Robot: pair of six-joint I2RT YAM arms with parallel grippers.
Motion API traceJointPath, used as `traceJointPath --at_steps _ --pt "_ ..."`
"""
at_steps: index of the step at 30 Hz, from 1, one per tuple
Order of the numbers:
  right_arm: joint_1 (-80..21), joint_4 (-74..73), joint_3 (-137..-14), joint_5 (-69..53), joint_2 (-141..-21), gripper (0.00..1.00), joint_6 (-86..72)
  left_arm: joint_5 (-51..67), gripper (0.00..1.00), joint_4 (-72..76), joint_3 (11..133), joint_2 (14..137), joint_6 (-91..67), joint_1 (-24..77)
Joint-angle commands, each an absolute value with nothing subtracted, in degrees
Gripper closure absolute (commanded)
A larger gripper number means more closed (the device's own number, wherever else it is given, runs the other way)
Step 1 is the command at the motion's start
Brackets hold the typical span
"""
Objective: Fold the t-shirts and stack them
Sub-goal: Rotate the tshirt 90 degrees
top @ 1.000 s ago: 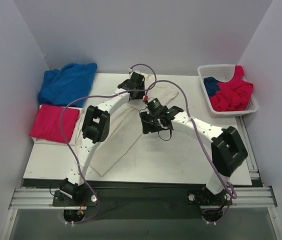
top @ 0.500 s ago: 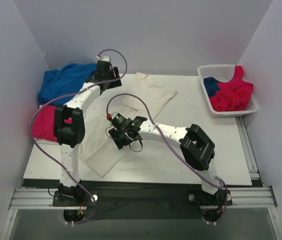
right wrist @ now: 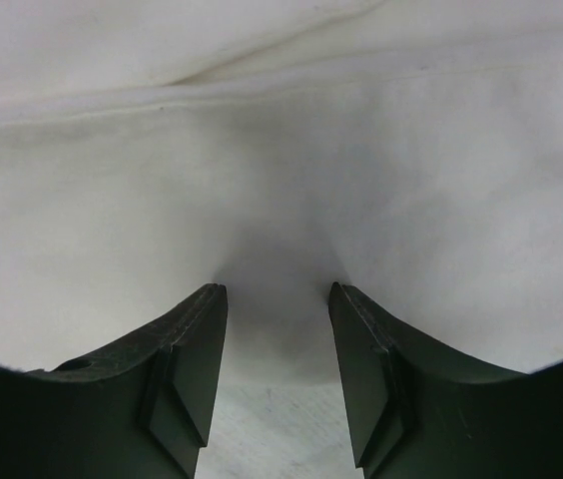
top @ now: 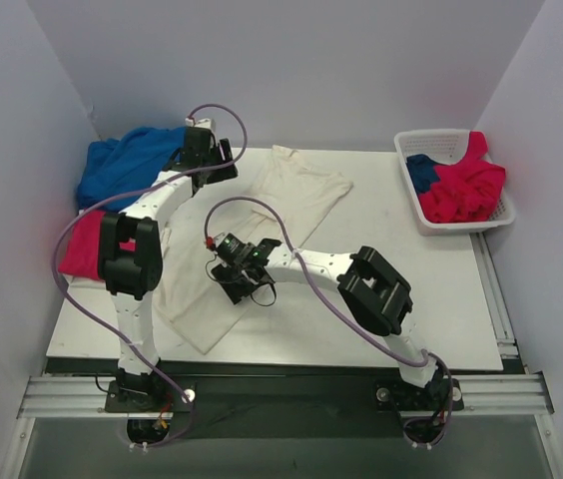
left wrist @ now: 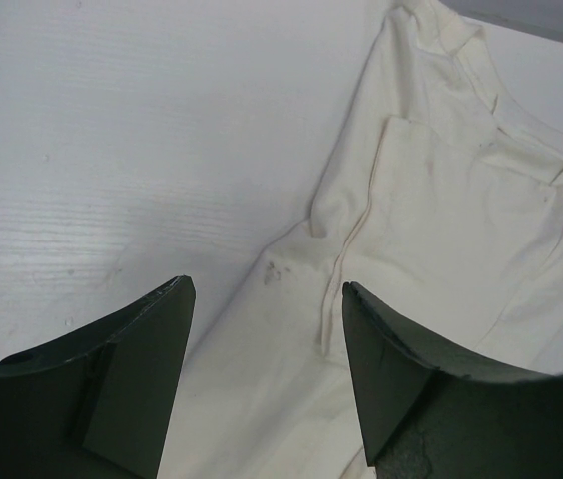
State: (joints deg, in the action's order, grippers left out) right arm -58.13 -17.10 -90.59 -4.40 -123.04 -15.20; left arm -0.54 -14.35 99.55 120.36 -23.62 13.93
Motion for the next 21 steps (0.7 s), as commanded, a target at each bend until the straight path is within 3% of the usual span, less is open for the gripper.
traceJointPath --at_steps 1,13,21 --pt "-57.92 -23.99 -83.6 -3.78 -123.23 0.53 -15.03 2.72 0.28 -10.98 101.42 120.76 -23.91 14.76" --pt "-57.13 -30.93 -60.84 1.23 -109.61 0.54 -19.24 3.69 0.28 -13.0 106.69 126.38 -22.86 17.93" --pt "-55.72 -31.03 -48.79 0.88 -99.76 0.54 -25.75 1.67 0.28 -17.49 115.3 132.88 -20.92 26.09"
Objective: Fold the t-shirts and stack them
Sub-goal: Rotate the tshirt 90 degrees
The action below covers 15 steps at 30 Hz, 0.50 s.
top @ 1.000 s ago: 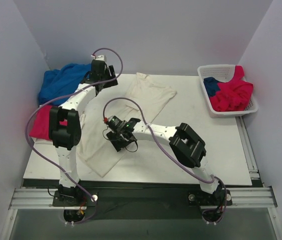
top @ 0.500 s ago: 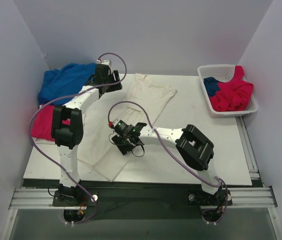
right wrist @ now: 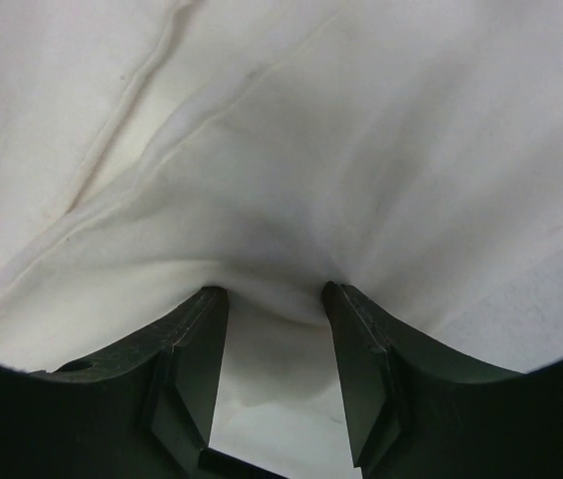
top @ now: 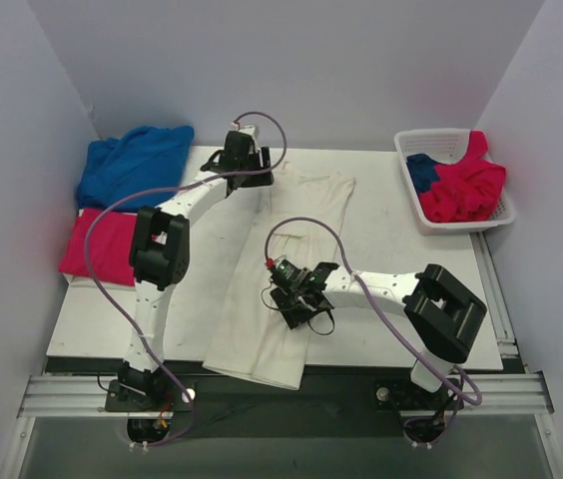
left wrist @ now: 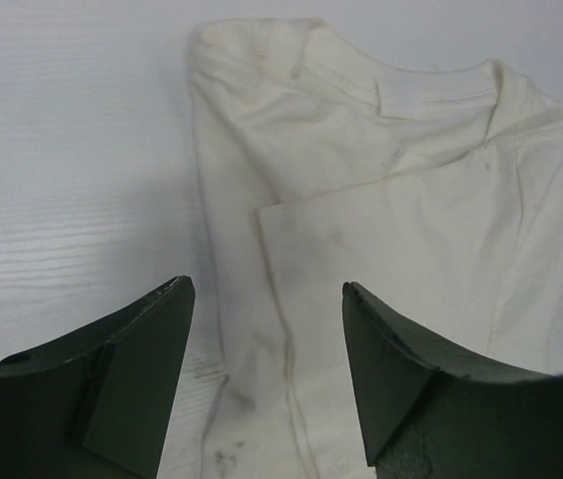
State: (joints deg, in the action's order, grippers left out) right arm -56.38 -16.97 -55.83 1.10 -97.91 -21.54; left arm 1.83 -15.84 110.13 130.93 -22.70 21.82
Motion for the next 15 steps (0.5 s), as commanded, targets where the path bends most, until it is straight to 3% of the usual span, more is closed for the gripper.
traceJointPath --at_steps 1,9,15 --pt "-55.72 -31.11 -48.08 1.14 -99.15 0.55 -26.71 1.5 0.28 -17.84 116.36 133.41 -20.74 26.97" --pt "-57.83 -29.62 -44.83 7.98 -82.02 0.55 -32.16 3.08 0.28 -18.27 124.69 139.29 -23.82 32.52" --pt "-57.66 -29.53 -45.09 13.97 -66.29 0.53 -35.24 -2.09 0.28 -28.29 135.25 147.29 -24.87 34.98"
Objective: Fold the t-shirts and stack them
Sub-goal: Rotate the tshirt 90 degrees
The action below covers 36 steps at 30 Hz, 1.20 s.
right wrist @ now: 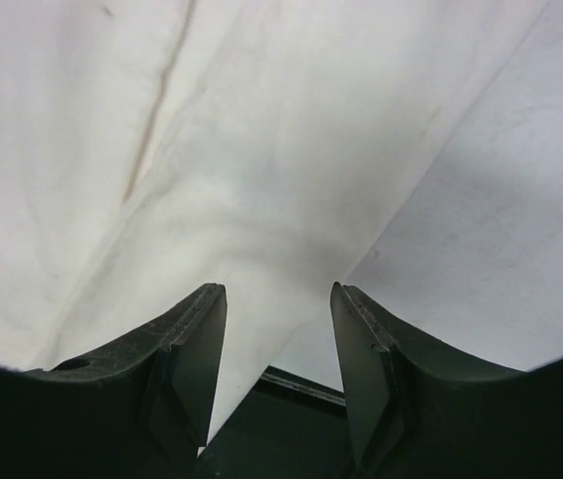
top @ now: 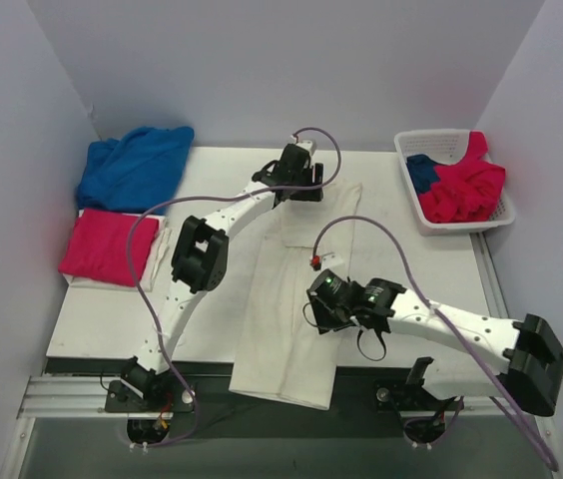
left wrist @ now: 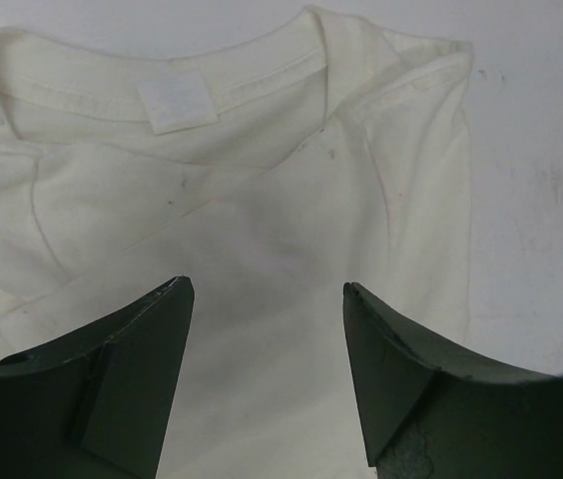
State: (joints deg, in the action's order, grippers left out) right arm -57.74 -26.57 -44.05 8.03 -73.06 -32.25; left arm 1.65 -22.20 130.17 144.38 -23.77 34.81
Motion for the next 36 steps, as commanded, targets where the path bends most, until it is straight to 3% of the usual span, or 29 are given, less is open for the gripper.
traceJointPath --at_steps 1,10,16,26,36 --pt "-57.57 -29.53 -45.44 14.67 -64.88 0.53 -35.07 -2.63 0.28 -30.04 136.57 147.91 -25.83 35.24" --pt "-55.9 -30.85 -47.99 17.4 -62.31 0.51 -34.01 -8.08 0.28 -37.0 134.3 149.06 -31.73 35.33" --pt "-54.41 -30.94 -48.95 17.84 -63.46 0.52 -34.37 -14.49 0.28 -46.22 145.01 156.09 -34.36 33.84" --pt "-50.36 -30.85 -50.36 15.29 -69.34 0.52 -33.22 -10.99 0.27 -35.43 145.45 157.41 -34.8 26.81" --pt "-47.11 -30.24 -56.6 12.3 -77.34 0.52 -30.5 -0.1 0.22 -22.51 147.04 160.66 -31.39 20.83"
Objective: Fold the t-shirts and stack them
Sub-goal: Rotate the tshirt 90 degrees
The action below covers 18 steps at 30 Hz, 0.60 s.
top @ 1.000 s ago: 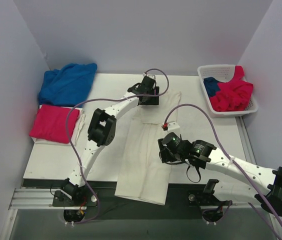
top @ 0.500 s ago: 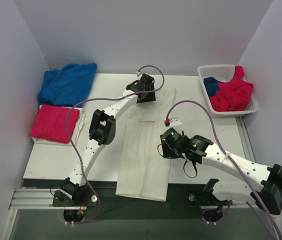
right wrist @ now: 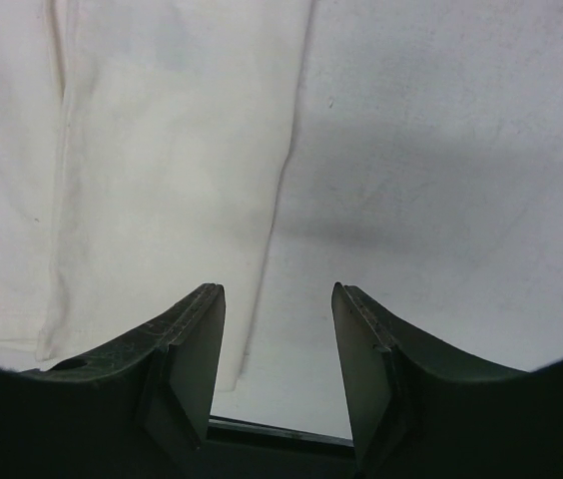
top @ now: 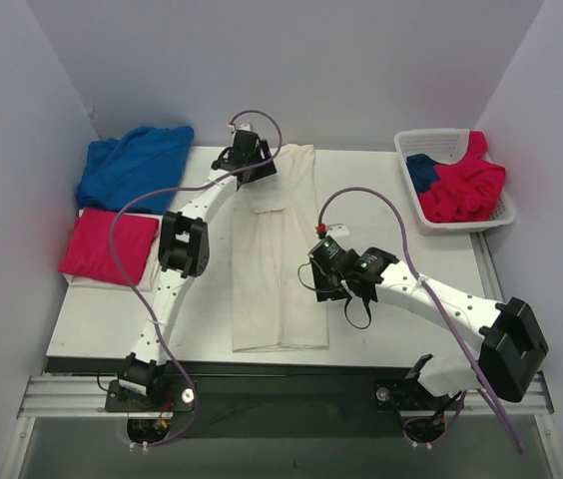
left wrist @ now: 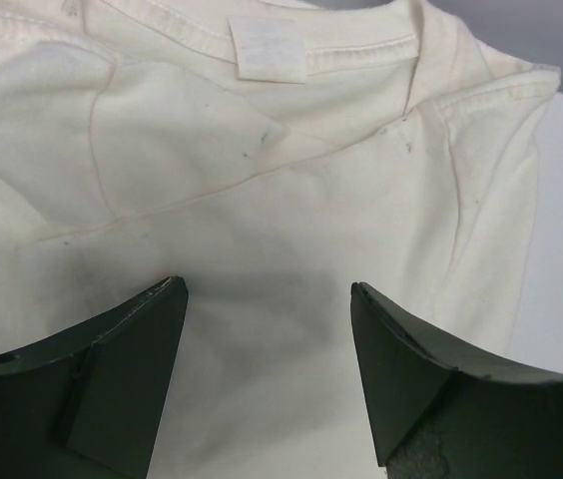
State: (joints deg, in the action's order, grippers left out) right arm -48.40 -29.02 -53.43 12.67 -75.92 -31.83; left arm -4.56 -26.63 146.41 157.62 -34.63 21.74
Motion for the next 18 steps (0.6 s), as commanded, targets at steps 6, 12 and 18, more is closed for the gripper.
traceJointPath --at_steps 6,12,18 --pt "-45.09 -28.39 -59.41 10.03 -82.26 0.53 -29.44 7.99 0.21 -10.39 141.96 157.6 -23.04 20.92" --pt "-42.81 -24.61 -58.97 5.8 -82.44 0.53 -29.36 8.0 0.21 -2.48 133.43 146.0 -19.96 20.74" --pt "-39.82 -23.56 -56.87 7.91 -81.92 0.53 -31.02 3.34 0.02 3.32 116.22 130.45 -18.72 20.83"
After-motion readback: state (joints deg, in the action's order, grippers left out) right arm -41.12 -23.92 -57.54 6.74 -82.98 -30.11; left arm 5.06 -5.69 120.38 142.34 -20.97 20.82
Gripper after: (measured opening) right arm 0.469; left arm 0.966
